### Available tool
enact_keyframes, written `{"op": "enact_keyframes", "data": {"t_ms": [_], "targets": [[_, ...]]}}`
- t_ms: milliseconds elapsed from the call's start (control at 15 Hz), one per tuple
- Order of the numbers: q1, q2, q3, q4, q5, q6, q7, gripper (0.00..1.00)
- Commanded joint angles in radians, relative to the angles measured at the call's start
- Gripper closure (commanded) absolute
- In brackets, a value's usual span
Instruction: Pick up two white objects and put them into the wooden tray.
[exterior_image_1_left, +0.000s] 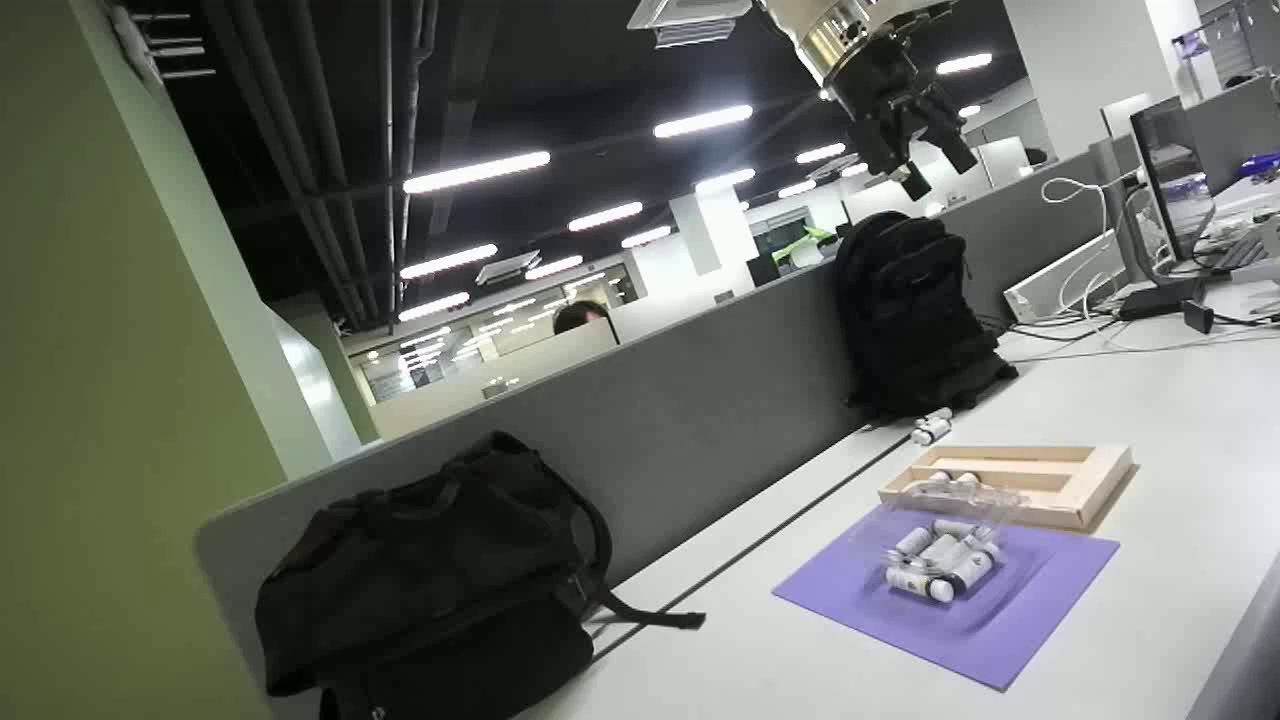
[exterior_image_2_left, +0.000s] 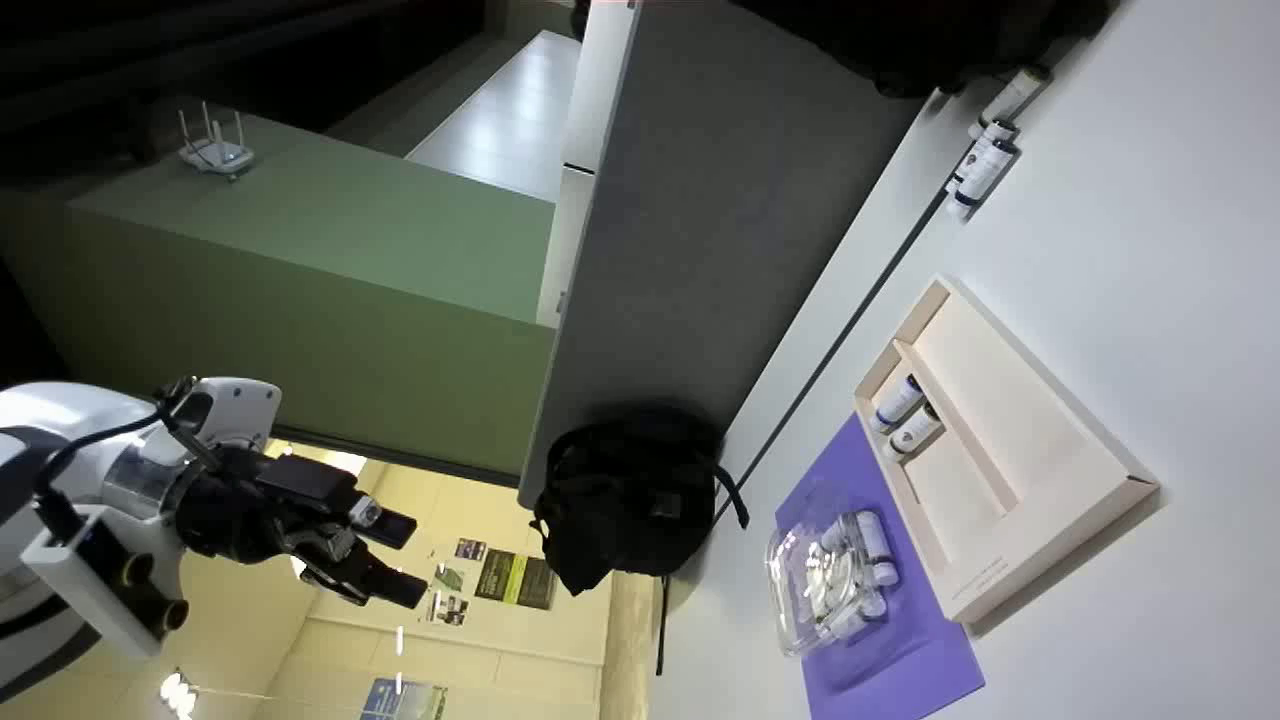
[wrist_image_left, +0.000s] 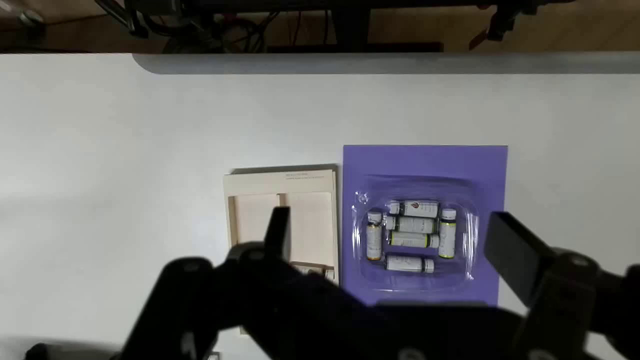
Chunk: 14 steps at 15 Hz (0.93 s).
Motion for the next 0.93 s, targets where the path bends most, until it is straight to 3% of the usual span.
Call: {"op": "enact_keyframes", "data": {"t_ms": [0,600,867], "targets": [[0.010,0.002,-0.009,0.002,-0.002,-0.001,0.003,0.00],[0.010,0.001,-0.009,0.003,-0.002,0.000,0.003,0.00],[-0.019,0.190,-0.020,0.105,-0.107,0.233,0.016,0.00]]}}
